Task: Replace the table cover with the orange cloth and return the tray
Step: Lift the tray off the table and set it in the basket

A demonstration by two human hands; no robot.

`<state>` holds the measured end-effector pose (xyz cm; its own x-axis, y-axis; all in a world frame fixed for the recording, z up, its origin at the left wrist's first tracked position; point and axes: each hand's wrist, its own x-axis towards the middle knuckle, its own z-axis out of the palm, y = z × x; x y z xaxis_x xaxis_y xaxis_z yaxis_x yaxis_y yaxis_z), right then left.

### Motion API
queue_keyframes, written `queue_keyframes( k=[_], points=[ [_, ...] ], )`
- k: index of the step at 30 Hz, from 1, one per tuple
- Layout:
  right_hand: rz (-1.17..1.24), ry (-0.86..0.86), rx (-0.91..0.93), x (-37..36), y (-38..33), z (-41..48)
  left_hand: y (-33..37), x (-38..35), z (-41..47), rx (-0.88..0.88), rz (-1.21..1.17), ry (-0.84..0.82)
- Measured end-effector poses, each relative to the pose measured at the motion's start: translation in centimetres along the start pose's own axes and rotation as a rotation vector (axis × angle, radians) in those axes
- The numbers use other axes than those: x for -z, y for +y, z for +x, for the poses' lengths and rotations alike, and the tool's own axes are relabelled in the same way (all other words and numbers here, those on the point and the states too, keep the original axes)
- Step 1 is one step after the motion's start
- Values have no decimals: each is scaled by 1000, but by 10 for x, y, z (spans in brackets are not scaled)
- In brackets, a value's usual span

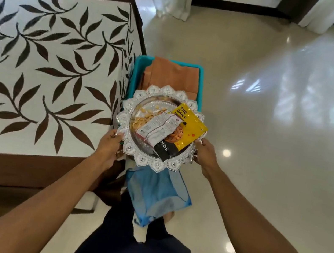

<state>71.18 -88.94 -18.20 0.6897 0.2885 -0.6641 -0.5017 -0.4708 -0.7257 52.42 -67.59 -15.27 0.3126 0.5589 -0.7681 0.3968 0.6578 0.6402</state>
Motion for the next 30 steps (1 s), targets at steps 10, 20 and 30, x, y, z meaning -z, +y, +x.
queue_keyframes(
  k=[10,20,30],
  points=[
    [70,133,-188,-28,-5,74,28,-34,94,128,40,-10],
    [84,119,-255,-37,30,67,-8,-23,113,92,70,62],
    [-50,76,-188,-39,44,76,-14,-29,128,169,32,146]
  ],
)
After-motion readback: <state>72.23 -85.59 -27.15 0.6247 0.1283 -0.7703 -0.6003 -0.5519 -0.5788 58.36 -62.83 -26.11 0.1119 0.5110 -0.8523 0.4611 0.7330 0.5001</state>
